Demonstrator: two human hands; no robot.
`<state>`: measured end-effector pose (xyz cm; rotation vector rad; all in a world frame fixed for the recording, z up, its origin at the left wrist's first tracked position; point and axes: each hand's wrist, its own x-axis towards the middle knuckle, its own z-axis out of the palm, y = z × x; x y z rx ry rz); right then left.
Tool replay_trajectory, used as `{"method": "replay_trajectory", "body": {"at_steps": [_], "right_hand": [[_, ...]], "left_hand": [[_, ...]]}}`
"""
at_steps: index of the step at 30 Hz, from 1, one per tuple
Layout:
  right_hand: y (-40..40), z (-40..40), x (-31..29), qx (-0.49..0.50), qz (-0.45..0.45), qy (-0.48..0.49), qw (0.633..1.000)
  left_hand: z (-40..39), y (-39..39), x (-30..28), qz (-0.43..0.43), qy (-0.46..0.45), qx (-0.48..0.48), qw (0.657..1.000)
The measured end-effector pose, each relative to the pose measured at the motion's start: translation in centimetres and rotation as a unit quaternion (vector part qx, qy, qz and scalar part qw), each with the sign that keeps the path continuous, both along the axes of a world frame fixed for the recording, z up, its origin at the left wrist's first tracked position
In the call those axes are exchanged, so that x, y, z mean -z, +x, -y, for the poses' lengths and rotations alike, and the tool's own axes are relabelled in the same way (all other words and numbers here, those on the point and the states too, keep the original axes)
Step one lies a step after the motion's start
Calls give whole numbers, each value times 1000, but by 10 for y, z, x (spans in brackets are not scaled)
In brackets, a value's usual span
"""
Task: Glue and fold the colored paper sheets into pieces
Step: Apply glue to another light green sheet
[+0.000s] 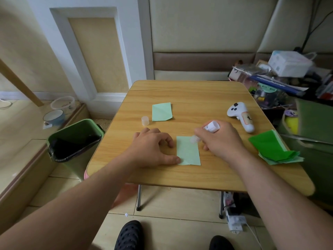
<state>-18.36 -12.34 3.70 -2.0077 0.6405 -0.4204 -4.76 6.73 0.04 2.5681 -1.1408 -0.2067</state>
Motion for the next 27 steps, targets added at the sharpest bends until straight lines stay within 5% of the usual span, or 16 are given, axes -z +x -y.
{"method": "replay_trajectory", "body": {"at_steps": [8, 27], "right_hand": [[10, -24, 14, -49, -52, -83, 994], [-2, 5, 4, -28, -73, -70, 994]], "left_hand": [[0, -1, 2, 7, -10, -5, 1000], [-1, -1, 0, 1, -8, 1, 1000]]}}
